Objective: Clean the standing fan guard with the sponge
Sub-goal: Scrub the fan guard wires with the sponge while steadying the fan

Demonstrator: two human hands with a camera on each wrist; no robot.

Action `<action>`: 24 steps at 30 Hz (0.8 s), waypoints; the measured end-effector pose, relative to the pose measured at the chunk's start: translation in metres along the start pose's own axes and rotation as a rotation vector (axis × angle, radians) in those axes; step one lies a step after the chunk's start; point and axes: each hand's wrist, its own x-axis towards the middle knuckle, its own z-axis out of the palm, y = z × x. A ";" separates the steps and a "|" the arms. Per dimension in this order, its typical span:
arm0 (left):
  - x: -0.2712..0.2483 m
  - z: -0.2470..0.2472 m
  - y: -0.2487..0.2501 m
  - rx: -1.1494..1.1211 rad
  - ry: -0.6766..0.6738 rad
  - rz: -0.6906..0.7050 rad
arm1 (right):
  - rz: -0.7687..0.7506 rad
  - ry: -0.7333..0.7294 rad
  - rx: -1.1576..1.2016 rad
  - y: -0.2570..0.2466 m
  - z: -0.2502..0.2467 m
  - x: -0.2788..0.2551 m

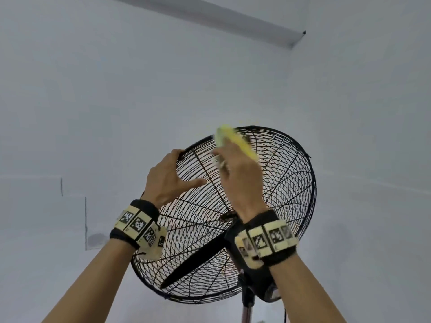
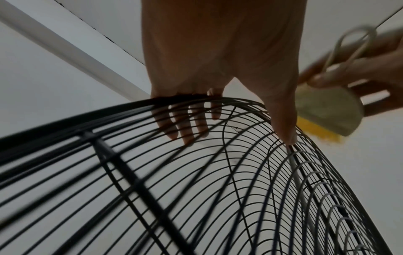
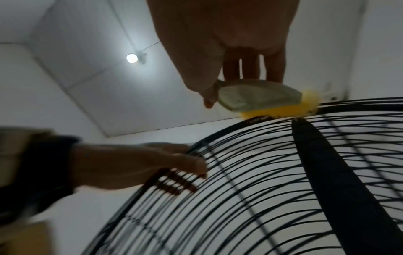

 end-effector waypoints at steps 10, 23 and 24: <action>-0.003 -0.002 0.000 -0.014 -0.019 -0.022 | 0.247 0.270 0.051 0.000 -0.011 0.013; -0.003 0.000 0.006 0.018 -0.022 -0.017 | 0.417 0.298 0.276 0.011 -0.015 -0.013; -0.003 0.001 0.007 0.028 -0.023 -0.019 | 0.443 0.273 0.285 0.014 -0.012 -0.016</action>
